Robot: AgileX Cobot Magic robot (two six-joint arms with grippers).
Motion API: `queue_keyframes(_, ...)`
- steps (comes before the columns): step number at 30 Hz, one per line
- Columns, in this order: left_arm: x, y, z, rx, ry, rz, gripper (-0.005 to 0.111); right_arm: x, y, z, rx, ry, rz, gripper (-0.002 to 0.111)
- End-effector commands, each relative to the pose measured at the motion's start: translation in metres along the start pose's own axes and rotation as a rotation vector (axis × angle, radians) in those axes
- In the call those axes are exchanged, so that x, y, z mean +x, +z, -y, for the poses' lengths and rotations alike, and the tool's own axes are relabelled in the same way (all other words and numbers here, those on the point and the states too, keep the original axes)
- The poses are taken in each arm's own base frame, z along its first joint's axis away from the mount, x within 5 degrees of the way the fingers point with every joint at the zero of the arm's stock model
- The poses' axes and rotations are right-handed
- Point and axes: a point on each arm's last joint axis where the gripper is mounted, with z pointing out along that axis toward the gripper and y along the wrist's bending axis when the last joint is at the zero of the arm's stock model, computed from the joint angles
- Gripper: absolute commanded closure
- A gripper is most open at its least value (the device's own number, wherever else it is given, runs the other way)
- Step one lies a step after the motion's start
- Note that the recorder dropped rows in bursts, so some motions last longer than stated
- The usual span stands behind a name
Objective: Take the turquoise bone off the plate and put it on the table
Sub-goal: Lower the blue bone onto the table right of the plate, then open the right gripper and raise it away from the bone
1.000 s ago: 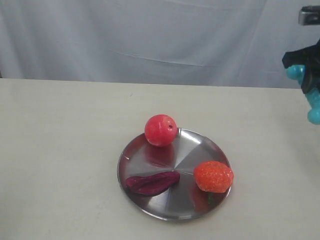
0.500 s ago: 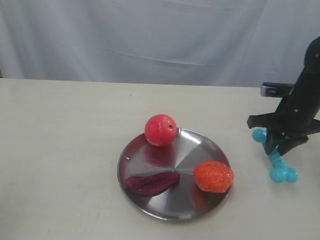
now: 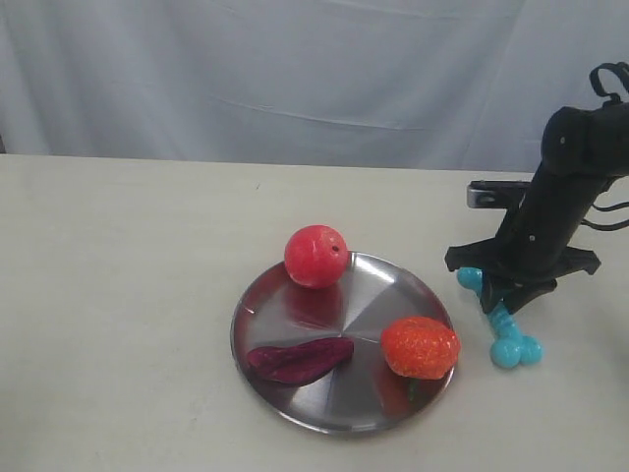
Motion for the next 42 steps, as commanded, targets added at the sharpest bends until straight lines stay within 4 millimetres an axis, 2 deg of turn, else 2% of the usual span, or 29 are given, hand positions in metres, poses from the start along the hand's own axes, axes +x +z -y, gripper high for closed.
queue_keyframes(1,0.000,0.000,0.000,-0.003,-0.008,0.004,0.107,-0.001,-0.002,0.000,0.003,-0.024,0.022,0.108)
queue_keyframes(8,0.000,0.000,0.000,-0.003,-0.008,0.004,0.107,-0.002,-0.002,0.000,0.003,-0.037,0.028,0.107)
queue_keyframes(10,0.000,0.000,0.000,-0.003,-0.008,0.004,0.107,-0.002,-0.002,0.000,0.003,-0.038,0.028,0.090)
queue_keyframes(11,0.000,0.000,0.000,-0.003,-0.008,0.004,0.107,-0.002,-0.002,0.000,0.003,-0.038,0.028,0.075)
queue_keyframes(13,0.000,0.000,0.000,-0.003,-0.008,0.004,0.107,-0.002,-0.002,0.000,0.003,-0.038,0.026,0.061)
queue_keyframes(17,0.000,0.000,0.000,-0.003,-0.008,0.004,0.107,-0.001,-0.003,0.000,0.000,-0.034,0.026,0.062)
queue_keyframes(22,0.000,0.000,0.000,-0.003,-0.008,0.004,0.107,0.000,-0.038,-0.003,0.000,-0.040,0.111,0.062)
queue_keyframes(26,0.000,0.000,0.000,-0.003,-0.008,0.004,0.107,0.005,-0.076,-0.005,0.002,-0.047,0.208,0.067)
queue_keyframes(29,0.000,0.000,0.000,-0.003,-0.008,0.004,0.107,0.012,-0.104,-0.007,0.002,-0.053,0.272,0.081)
queue_keyframes(33,0.000,0.000,0.000,-0.003,-0.008,0.004,0.107,0.026,-0.142,-0.010,0.002,-0.069,0.355,0.109)
queue_keyframes(37,0.000,0.000,0.000,-0.003,-0.008,0.004,0.107,0.041,-0.176,-0.012,0.004,-0.083,0.445,0.109)
queue_keyframes(42,0.000,0.000,0.000,-0.003,-0.008,0.004,0.107,0.070,-0.223,-0.013,0.021,-0.112,0.618,0.109)
